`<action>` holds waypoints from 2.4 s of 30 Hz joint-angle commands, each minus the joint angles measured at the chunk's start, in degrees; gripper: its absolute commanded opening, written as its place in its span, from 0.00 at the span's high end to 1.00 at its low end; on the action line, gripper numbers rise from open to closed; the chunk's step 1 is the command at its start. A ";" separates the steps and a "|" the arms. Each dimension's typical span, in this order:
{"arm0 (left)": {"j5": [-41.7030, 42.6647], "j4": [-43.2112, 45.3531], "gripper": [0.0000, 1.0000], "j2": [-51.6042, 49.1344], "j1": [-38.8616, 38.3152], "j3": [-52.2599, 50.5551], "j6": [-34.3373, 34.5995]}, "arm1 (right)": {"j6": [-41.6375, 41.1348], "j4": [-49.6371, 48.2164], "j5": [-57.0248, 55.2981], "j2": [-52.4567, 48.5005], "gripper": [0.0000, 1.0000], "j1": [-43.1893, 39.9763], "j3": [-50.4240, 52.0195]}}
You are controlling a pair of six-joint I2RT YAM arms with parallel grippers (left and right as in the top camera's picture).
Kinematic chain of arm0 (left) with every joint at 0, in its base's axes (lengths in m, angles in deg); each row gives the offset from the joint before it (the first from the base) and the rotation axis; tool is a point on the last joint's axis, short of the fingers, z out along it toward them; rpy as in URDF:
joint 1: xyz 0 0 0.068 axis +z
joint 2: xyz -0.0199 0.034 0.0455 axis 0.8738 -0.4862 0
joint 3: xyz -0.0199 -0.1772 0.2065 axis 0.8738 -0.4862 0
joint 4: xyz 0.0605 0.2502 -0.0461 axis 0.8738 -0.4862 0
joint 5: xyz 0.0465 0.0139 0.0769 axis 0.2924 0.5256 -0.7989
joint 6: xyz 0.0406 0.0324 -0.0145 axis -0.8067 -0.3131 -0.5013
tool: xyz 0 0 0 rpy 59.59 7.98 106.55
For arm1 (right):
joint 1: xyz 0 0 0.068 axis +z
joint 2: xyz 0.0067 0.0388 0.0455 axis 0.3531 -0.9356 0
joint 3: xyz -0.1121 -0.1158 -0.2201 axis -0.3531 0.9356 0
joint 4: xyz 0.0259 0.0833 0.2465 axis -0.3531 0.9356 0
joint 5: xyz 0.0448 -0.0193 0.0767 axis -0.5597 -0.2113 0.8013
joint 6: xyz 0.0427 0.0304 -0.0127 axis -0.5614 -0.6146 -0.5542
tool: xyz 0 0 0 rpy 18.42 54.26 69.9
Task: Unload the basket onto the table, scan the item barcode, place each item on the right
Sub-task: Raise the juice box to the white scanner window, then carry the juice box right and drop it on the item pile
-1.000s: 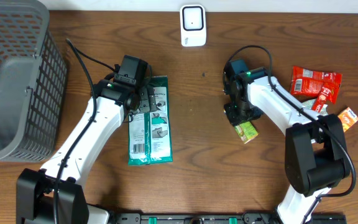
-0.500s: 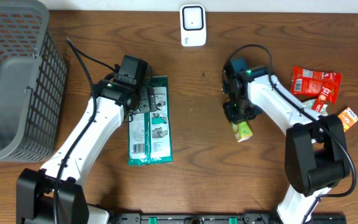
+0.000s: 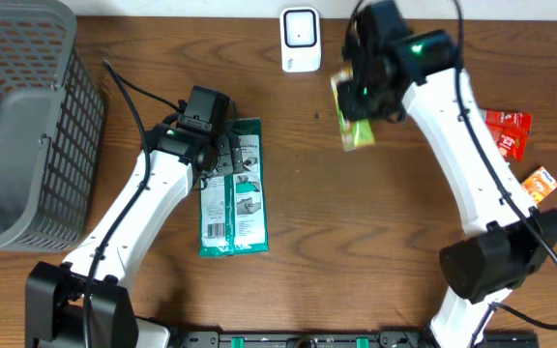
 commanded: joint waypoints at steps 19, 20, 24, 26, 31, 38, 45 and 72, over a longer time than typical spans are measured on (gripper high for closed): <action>-0.55 -0.15 0.07 -0.24 0.24 0.33 0.11 | -4.52 -43.23 -7.43 -34.01 0.80 0.52 -23.26; -0.55 -0.15 0.07 -0.24 0.24 0.33 0.11 | -4.52 -43.98 -8.24 -34.01 0.80 0.52 -23.26; -0.55 -0.15 0.07 -0.24 0.24 0.33 0.11 | -4.52 -47.06 -9.18 -33.24 0.80 0.46 -23.43; -0.55 -0.15 0.07 -0.24 0.24 0.33 0.11 | -4.55 -47.12 -9.03 -33.24 0.80 0.61 -23.76; -0.55 -0.15 0.07 -0.24 0.24 0.33 0.11 | -4.52 -48.50 -11.10 -33.27 0.82 1.01 -23.56; -0.55 -0.15 0.07 -0.24 0.24 0.33 0.09 | -4.52 -49.68 -11.10 -33.24 0.82 1.75 -24.74; -0.55 -0.15 0.07 -0.24 0.24 0.33 0.11 | -3.87 -49.81 -11.39 -33.11 0.82 2.14 -24.92; -0.52 -0.15 0.07 -0.24 0.24 0.33 0.11 | 1.99 -2.51 -16.33 -14.43 0.78 -16.26 2.62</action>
